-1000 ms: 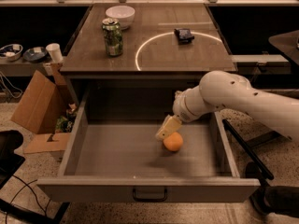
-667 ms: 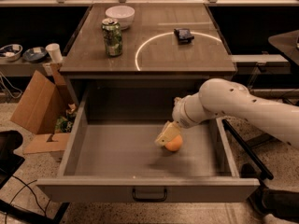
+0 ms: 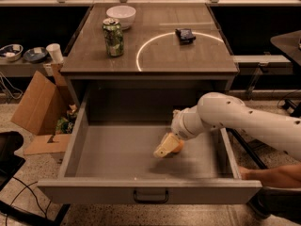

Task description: Pick orange from top drawer and place on counter

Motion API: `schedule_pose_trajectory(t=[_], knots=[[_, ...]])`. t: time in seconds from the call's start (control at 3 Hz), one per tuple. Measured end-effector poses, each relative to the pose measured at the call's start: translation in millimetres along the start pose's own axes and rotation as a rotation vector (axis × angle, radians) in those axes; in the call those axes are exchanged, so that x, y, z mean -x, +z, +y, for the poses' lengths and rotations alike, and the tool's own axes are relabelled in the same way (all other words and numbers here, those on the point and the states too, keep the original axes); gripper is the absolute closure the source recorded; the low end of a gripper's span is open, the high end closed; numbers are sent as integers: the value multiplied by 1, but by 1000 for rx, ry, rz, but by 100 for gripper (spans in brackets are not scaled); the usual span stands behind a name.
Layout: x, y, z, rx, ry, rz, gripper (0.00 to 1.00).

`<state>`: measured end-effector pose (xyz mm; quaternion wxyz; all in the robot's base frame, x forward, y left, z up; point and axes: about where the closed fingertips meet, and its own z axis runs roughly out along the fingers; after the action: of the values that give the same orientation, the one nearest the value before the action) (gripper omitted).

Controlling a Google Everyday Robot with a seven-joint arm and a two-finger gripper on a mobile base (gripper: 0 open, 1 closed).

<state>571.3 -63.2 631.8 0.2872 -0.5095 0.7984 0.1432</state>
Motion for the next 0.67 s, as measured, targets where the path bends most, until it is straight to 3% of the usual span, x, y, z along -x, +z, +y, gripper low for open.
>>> schedule_pose_trajectory(t=[0.67], knots=[[-27, 15, 9, 2, 75, 10, 0]])
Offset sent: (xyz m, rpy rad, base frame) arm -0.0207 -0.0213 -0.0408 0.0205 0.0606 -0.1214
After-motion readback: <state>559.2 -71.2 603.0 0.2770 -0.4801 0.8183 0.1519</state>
